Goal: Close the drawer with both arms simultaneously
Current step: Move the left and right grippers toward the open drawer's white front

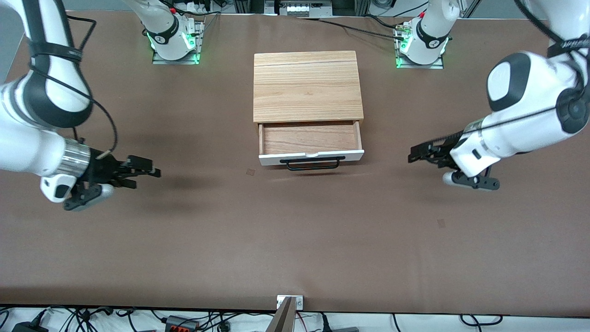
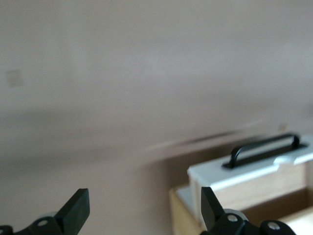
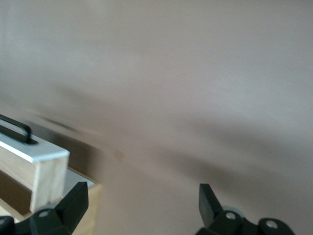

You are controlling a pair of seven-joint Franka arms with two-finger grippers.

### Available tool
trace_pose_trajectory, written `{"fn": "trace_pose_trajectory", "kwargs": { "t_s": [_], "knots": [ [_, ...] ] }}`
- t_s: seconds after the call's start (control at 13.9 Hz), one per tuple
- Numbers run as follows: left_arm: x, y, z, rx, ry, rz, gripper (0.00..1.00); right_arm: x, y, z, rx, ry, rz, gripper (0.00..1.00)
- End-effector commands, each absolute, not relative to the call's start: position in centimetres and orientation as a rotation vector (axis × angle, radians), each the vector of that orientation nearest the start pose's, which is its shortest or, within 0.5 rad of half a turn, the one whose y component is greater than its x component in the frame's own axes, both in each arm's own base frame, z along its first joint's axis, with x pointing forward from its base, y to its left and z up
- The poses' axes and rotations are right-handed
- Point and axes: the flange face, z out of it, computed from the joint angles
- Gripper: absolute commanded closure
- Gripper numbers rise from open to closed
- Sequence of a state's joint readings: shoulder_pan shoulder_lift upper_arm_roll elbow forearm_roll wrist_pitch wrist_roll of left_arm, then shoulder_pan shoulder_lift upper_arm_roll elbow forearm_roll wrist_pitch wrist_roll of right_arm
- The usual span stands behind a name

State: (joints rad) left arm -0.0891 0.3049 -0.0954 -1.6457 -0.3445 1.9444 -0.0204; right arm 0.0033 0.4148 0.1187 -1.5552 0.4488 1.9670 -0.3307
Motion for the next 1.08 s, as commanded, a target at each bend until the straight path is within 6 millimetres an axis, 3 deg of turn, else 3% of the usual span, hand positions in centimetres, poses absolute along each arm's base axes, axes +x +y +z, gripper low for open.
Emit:
{"fn": "trace_pose_trajectory", "kwargs": {
  "t_s": [0.0, 0.22, 0.36, 0.5, 0.65, 0.79, 1.01],
  "knots": [
    [65.3, -16.2, 42.1, -3.552, 0.045, -0.056, 0.0, 67.9, 16.0, 39.6, -2.588, -0.351, -0.116, 0.0],
    [66.6, -18.5, 39.4, -3.614, -0.03, -0.182, 0.0, 68.3, 21.0, 37.1, -2.539, -0.119, -0.148, 0.0],
    [67.1, -19.6, 38.3, -3.623, -0.047, -0.261, 0.0, 67.4, 25.6, 35.2, -2.528, -0.131, -0.155, 0.0],
    [67.2, -20.1, 37.3, -3.629, -0.057, -0.267, 0.0, 66.8, 27.5, 32.5, -2.531, -0.136, -0.119, 0.0],
    [67.1, -20.9, 36.3, -3.684, -0.126, -0.221, 0.0, 65.7, 30.1, 30.9, -2.529, -0.17, -0.078, 0.0],
    [66.9, -21.5, 35.6, -3.705, -0.137, -0.185, 0.0, 65.4, 30.5, 29.6, -2.532, -0.168, -0.052, 0.0],
    [65.9, -22.5, 33.8, -3.728, -0.147, -0.1, 0.0, 65.0, 31.0, 29.2, -2.519, -0.124, -0.015, 0.0]
  ]
}}
